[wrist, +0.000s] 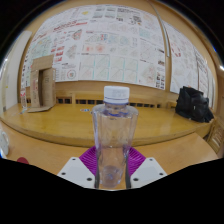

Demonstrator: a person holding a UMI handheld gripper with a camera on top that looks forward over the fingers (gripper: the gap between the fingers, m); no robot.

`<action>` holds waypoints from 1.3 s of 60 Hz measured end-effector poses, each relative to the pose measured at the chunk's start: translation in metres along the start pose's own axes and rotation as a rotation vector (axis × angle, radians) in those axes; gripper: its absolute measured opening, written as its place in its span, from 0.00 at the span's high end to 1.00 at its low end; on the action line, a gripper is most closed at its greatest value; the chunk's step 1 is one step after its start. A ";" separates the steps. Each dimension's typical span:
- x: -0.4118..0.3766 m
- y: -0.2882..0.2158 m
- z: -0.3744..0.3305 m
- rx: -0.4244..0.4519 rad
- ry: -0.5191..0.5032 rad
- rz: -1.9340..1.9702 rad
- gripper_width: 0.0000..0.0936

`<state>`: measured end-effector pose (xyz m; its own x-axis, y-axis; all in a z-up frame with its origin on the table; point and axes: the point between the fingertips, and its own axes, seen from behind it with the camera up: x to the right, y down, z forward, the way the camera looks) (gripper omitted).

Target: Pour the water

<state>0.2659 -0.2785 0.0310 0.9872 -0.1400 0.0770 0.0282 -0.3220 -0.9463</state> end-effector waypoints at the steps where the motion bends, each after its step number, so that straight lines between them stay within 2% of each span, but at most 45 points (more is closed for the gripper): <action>1: 0.001 0.000 0.000 0.002 0.005 -0.004 0.63; 11: 0.004 -0.007 -0.012 0.015 0.045 -0.040 0.63; 20: 0.007 -0.040 -0.037 0.054 0.163 -0.152 0.63; 32: -0.005 -0.140 -0.118 0.149 0.440 -0.506 0.63; 38: -0.046 -0.194 -0.164 0.204 0.564 -0.757 0.63; 43: -0.101 -0.229 -0.186 0.252 0.616 -1.018 0.63; 47: -0.152 -0.245 -0.191 0.282 0.621 -1.229 0.63; 51: -0.207 -0.247 -0.189 0.314 0.577 -1.419 0.63; 61: -0.326 -0.200 -0.153 0.368 0.395 -1.855 0.63; 70: -0.371 -0.141 -0.125 0.379 0.278 -2.151 0.63; 78: -0.404 -0.121 -0.116 0.376 0.244 -2.267 0.63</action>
<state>-0.1545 -0.2916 0.1509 -0.6956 -0.0110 0.7183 0.7168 0.0560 0.6950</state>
